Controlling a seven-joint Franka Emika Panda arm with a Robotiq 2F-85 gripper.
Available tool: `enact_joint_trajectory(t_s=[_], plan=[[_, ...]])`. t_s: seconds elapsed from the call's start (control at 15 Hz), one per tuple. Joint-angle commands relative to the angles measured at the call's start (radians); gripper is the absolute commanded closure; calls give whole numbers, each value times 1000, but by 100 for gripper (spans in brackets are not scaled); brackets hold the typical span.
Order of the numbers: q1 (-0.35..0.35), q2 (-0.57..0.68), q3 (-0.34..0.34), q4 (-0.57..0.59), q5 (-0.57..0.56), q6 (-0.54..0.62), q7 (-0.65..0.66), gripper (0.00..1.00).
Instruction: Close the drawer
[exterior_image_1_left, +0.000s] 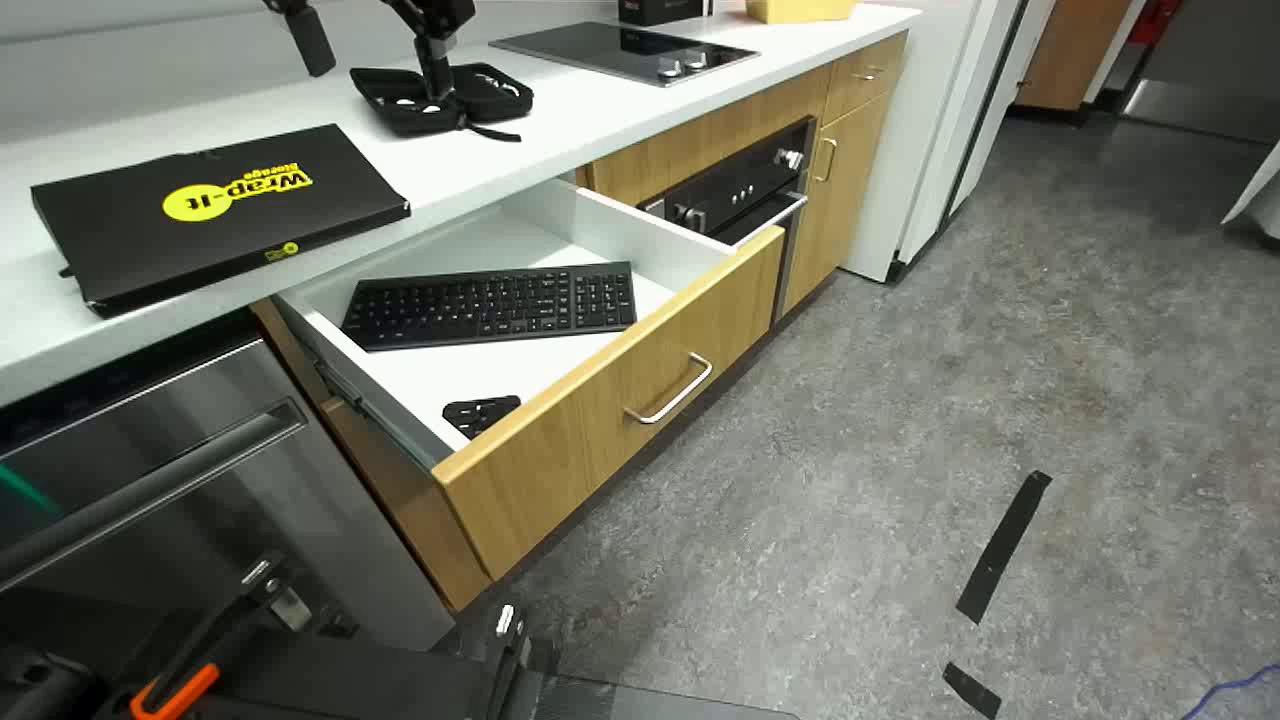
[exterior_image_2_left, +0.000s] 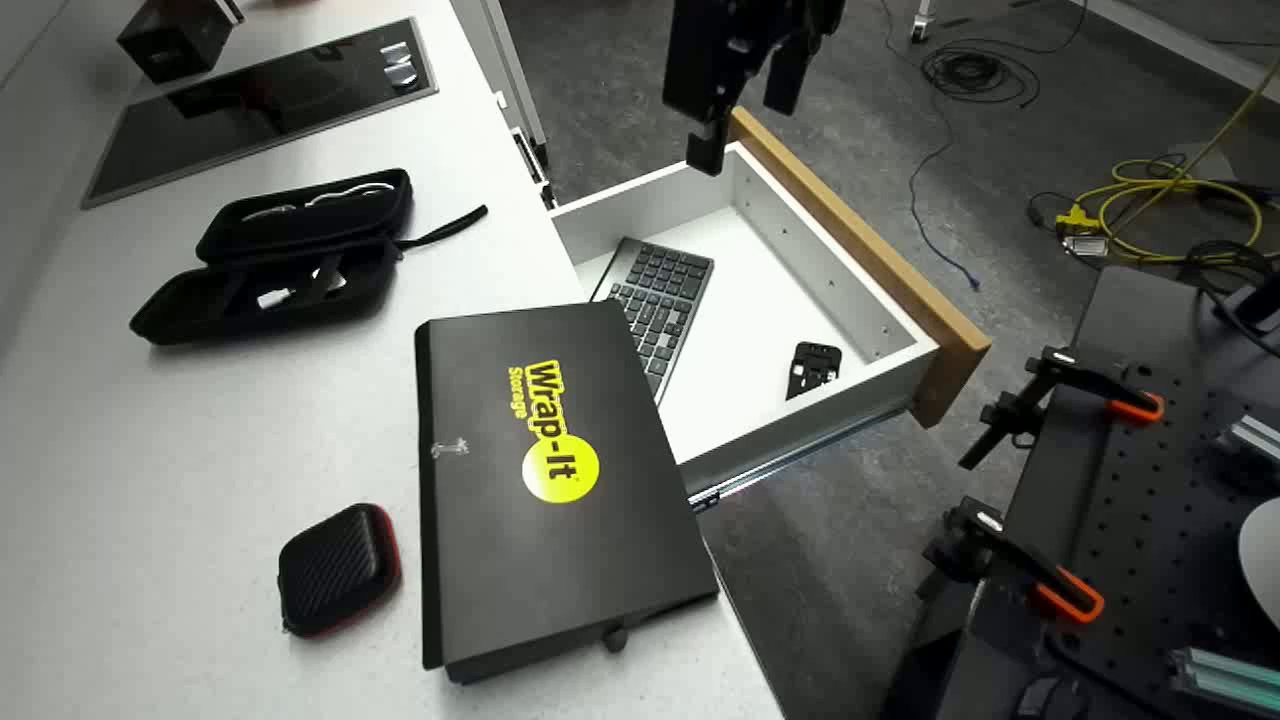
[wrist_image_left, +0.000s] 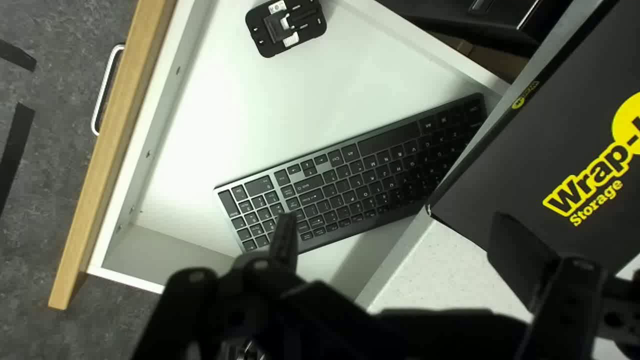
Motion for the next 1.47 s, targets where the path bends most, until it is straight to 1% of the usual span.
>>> enact_joint_trajectory(t_s=[0.0,0.07,0.2,0.33,0.53,0.8,1.0,1.07,1.13,1.2,1.27,1.4], plan=[[-2,0,2,1,0,-2,0,0],[-2,0,2,1,0,-2,0,0],[-24,26,13,-4,-48,42,42,0],[-57,61,1,-6,-98,85,63,0],[-138,144,-37,-3,-207,184,111,0],[-240,270,-128,13,-310,292,154,0],[-281,369,-202,35,-316,366,174,0],[-286,399,-223,42,-297,382,172,0],[-288,424,-238,53,-265,364,166,0],[-272,362,-234,17,-276,344,125,0],[-274,381,-246,21,-275,344,122,0],[-271,384,-246,22,-275,344,122,0]])
